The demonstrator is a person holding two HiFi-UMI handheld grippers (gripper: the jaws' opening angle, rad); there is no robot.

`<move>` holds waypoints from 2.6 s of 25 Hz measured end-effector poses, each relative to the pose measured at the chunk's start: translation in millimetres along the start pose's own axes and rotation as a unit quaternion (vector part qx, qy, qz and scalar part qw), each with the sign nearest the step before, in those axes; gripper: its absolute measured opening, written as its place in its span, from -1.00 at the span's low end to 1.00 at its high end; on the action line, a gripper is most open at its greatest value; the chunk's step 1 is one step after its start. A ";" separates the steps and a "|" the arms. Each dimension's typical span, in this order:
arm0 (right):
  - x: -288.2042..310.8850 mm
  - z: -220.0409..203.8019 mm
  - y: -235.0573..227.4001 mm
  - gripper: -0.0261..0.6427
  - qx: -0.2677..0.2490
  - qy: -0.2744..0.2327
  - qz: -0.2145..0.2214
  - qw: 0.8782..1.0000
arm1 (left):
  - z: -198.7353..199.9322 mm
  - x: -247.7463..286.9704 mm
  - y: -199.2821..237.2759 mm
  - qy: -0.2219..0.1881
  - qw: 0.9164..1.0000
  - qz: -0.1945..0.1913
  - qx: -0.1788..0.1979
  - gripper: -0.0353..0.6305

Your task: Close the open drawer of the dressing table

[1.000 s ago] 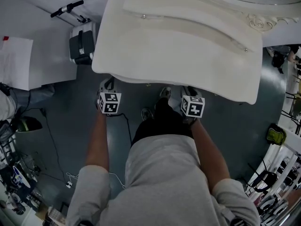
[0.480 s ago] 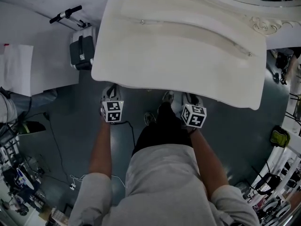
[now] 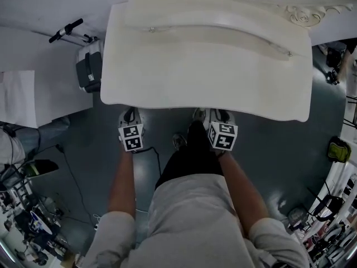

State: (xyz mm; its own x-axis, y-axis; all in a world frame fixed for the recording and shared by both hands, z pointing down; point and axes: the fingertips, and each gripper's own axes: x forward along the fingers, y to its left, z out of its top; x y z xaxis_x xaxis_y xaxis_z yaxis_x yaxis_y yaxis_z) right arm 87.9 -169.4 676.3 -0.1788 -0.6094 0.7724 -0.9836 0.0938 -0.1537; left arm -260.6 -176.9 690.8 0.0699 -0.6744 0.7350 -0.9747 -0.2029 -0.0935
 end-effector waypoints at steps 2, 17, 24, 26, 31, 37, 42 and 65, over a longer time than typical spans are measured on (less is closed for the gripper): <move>0.4 -1.5 -4.4 -0.74 -0.005 0.003 -0.017 1.000 | -0.4 -0.8 -1.3 -0.002 0.999 0.003 -0.037 -0.87; -71.8 -18.7 27.3 -0.88 -0.040 -0.052 -0.006 0.998 | 10.9 -69.9 -82.3 -0.057 0.996 -0.067 -0.012 -0.87; -143.8 -2.2 50.2 -0.88 -0.079 -0.133 -0.011 0.988 | 49.0 -138.8 -135.7 -0.130 0.983 -0.123 -0.039 -0.87; -160.2 1.2 56.1 -0.88 -0.089 -0.148 -0.012 0.985 | 55.7 -155.1 -147.4 -0.141 0.981 -0.127 -0.037 -0.87; -204.6 15.4 56.4 -0.88 -0.110 -0.197 -0.007 0.974 | 78.0 -192.2 -192.3 -0.177 0.971 -0.157 -0.043 -0.87; -289.7 43.9 35.4 -0.88 -0.109 -0.284 0.001 0.953 | 134.5 -264.3 -256.5 -0.263 0.946 -0.188 -0.041 -0.87; -356.0 48.1 16.1 -0.88 -0.112 -0.341 0.006 0.934 | 154.7 -313.0 -308.9 -0.306 0.933 -0.190 -0.024 -0.87; -558.1 -23.6 -104.9 -0.88 -0.098 -0.446 -0.028 0.889 | 131.8 -471.7 -503.9 -0.380 0.893 -0.241 0.012 -0.87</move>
State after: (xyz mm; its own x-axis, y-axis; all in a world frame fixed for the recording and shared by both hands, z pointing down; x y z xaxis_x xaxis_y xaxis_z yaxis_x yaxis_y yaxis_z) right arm 290.4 179.5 275.9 -0.1275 -0.9913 -0.0339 -0.9910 0.1259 0.0464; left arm 225.6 149.9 302.7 0.6135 -0.7892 0.0267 -0.7878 -0.6094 0.0900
